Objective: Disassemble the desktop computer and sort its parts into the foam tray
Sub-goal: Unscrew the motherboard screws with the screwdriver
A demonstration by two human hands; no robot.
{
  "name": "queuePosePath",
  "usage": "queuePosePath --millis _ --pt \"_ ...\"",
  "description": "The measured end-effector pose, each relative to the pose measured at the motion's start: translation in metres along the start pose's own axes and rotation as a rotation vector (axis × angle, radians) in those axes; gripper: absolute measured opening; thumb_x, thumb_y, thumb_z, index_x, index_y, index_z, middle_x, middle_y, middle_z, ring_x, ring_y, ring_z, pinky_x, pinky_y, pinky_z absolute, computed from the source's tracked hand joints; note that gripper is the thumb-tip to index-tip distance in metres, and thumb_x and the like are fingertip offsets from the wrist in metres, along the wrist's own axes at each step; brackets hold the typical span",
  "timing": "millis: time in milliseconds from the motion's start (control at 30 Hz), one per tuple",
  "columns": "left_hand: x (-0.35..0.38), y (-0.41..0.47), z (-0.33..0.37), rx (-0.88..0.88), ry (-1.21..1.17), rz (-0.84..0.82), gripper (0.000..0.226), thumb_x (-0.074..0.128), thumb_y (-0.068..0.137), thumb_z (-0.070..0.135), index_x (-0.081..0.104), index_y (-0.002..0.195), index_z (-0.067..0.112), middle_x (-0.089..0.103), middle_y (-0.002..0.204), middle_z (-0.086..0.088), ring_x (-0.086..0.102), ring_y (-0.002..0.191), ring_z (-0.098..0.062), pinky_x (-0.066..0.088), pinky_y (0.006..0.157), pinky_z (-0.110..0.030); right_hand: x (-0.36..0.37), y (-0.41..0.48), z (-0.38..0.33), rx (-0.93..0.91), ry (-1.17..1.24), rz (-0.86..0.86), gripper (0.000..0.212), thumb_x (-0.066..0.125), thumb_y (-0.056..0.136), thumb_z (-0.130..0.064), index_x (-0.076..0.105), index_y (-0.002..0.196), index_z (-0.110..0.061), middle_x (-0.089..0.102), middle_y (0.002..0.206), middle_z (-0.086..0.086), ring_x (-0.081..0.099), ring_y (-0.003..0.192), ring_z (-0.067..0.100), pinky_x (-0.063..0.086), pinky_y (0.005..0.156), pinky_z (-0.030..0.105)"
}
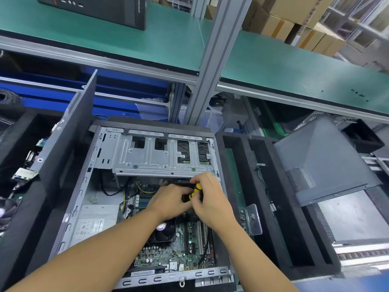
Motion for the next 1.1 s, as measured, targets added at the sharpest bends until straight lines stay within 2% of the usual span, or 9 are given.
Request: queuePosePath --millis 133,267,467,533,667,733,867,1000,1100 --pt "-0.0022 0.0 -0.0012 -0.006 -0.018 0.008 0.008 0.045 0.075 0.06 0.051 0.068 0.062 0.058 0.057 0.012 0.054 0.054 -0.009 0.048 0.053 -0.029 -0.0009 0.0032 0.0005 0.029 -0.008 0.072 0.019 0.057 0.089 -0.031 0.05 0.106 -0.025 0.041 0.106 -0.017 0.041 0.103 0.002 0.044 0.078 0.022" --pt "-0.0014 -0.0002 -0.0017 -0.029 -0.009 0.023 0.027 0.047 0.07 0.066 0.062 0.084 0.048 0.056 0.053 0.017 0.053 0.05 -0.001 0.042 0.05 -0.026 0.0001 0.0039 0.0032 0.06 0.0 0.058 0.017 0.059 0.094 -0.03 0.048 0.105 -0.025 0.041 0.103 -0.015 0.042 0.099 0.003 0.037 0.078 0.016" --pt "-0.0016 -0.0016 0.0016 0.029 -0.019 0.042 0.02 0.044 0.079 0.065 0.052 0.093 0.052 0.068 0.074 0.015 0.061 0.066 -0.008 0.033 0.052 -0.026 -0.0007 0.0011 0.0021 0.017 0.033 0.019 0.028 0.052 0.088 -0.009 0.05 0.112 -0.024 0.045 0.109 -0.014 0.046 0.105 0.003 0.046 0.085 0.026" --pt "-0.0014 -0.0018 0.0017 0.027 -0.02 0.033 0.019 0.042 0.082 0.065 0.055 0.085 0.052 0.067 0.07 0.012 0.059 0.062 -0.008 0.034 0.051 -0.026 -0.0009 -0.0001 0.0017 0.014 0.037 0.006 0.032 0.05 0.085 -0.006 0.049 0.111 -0.025 0.044 0.109 -0.016 0.046 0.103 0.003 0.049 0.082 0.03" --pt "-0.0026 -0.0019 0.0006 -0.03 -0.068 0.005 0.011 0.048 0.073 0.057 0.055 0.067 0.05 0.062 0.06 0.009 0.057 0.054 -0.011 0.05 0.054 -0.031 -0.0004 0.001 0.0017 0.041 0.023 0.047 0.023 0.058 0.089 -0.026 0.047 0.109 -0.029 0.043 0.108 -0.017 0.044 0.101 0.0 0.048 0.077 0.028" --pt "-0.0035 -0.0017 -0.0002 -0.048 -0.083 0.005 0.009 0.05 0.069 0.056 0.057 0.069 0.052 0.062 0.06 0.01 0.056 0.053 -0.008 0.053 0.056 -0.03 0.0009 0.0032 0.0025 0.055 -0.012 0.068 0.021 0.06 0.091 -0.036 0.047 0.106 -0.029 0.041 0.105 -0.017 0.041 0.099 -0.001 0.044 0.076 0.023" --pt "-0.0026 -0.0001 -0.0015 -0.051 -0.063 0.031 0.035 0.047 0.068 0.061 0.065 0.087 0.038 0.059 0.06 0.013 0.053 0.053 -0.006 0.046 0.056 -0.029 0.0027 0.0019 0.0048 0.048 -0.025 0.033 0.015 0.055 0.096 -0.032 0.047 0.108 -0.03 0.042 0.104 -0.017 0.041 0.097 0.0 0.047 0.075 0.028" --pt "-0.0002 -0.0002 -0.0008 0.008 -0.042 0.016 0.022 0.049 0.073 0.06 0.056 0.077 0.038 0.064 0.067 0.012 0.058 0.061 -0.011 0.037 0.052 -0.028 0.002 0.0003 0.005 0.032 -0.014 0.015 0.029 0.051 0.089 -0.017 0.046 0.112 -0.033 0.043 0.106 -0.019 0.043 0.101 0.0 0.05 0.076 0.032" --pt "0.0007 -0.0008 -0.0023 0.008 -0.031 0.019 0.02 0.048 0.076 0.061 0.054 0.07 0.043 0.06 0.06 0.011 0.055 0.055 -0.01 0.03 0.047 -0.024 0.002 0.0004 0.004 0.031 -0.016 -0.008 0.032 0.05 0.086 -0.015 0.045 0.113 -0.033 0.043 0.107 -0.019 0.045 0.101 0.002 0.052 0.075 0.037"
Point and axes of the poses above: each hand's wrist, its own y-axis towards the middle knuckle, its own x-axis out of the palm, z = x × y, the point moved 3 cm from there along y, towards the middle knuckle
